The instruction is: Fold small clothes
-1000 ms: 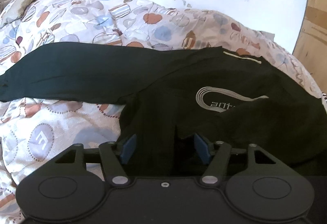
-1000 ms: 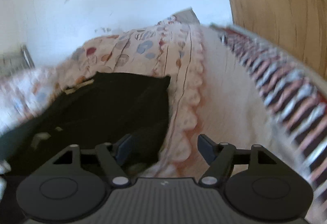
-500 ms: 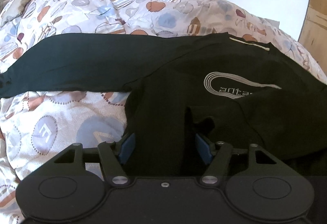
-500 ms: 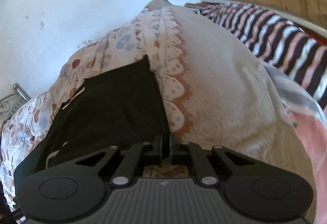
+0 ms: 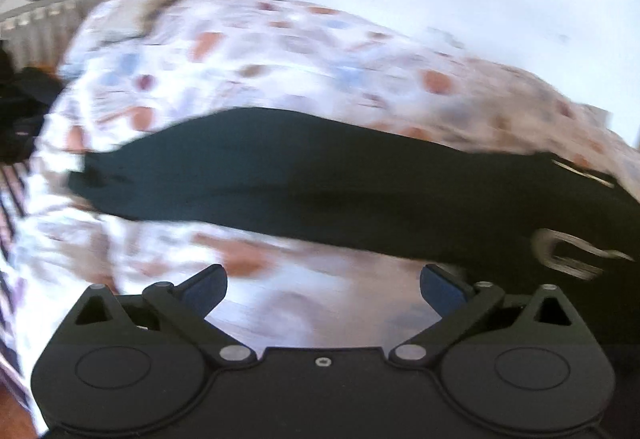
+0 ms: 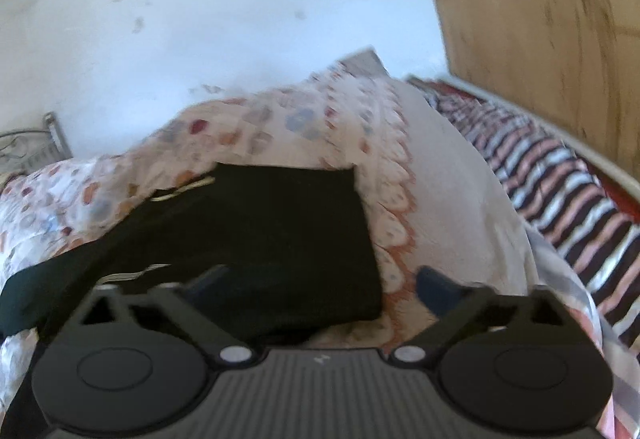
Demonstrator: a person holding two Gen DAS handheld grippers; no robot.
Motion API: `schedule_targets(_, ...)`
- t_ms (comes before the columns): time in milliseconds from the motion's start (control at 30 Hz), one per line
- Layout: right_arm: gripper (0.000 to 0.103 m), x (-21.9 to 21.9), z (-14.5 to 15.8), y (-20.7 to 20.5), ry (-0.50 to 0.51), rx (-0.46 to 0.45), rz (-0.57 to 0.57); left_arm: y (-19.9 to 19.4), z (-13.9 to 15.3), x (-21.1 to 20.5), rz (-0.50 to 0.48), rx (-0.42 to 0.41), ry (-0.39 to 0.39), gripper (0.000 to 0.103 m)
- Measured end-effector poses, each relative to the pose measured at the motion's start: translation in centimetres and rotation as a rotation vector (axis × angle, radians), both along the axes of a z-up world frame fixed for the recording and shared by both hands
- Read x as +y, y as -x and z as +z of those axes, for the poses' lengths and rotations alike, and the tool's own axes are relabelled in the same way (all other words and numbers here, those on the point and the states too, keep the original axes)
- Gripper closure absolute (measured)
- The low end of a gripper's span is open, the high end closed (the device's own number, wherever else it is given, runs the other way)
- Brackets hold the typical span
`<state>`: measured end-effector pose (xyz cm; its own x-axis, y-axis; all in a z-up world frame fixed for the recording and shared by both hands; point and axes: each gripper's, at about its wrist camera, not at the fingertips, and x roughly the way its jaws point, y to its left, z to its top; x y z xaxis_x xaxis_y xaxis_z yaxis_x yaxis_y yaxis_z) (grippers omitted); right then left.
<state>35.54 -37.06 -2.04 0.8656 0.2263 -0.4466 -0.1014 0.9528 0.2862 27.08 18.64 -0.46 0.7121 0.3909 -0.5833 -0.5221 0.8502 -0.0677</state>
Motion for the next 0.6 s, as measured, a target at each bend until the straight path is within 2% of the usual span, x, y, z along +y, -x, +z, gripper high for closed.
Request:
schedule_targets(233,0.000,5.0,1.5,4.0,0.030,-0.053,0.088,2.9,-0.5,12.1,0.223,-0.043,-0.034,0.001)
schedule_targets(333,0.000,7.4,1.4,5.5,0.037,-0.046,0.108,3.3,-1.0,17.0,0.261,-0.064,-0.008,0.001)
schedule_targets(433,0.000,9.9,1.1,7.1,0.056,-0.042,0.118,3.0,-1.7,21.6,0.303,-0.092,0.037,0.001)
schedule_targets(533,0.000,12.1,0.7,8.0,0.059,-0.017,0.141,3.1,-2.8,25.6,0.387,-0.107,0.116,0.001)
schedule_targets(600,0.000,13.7,0.4,8.3,0.085,-0.004,0.166,3.1,-3.5,27.6,0.439,-0.131,0.171,0.005)
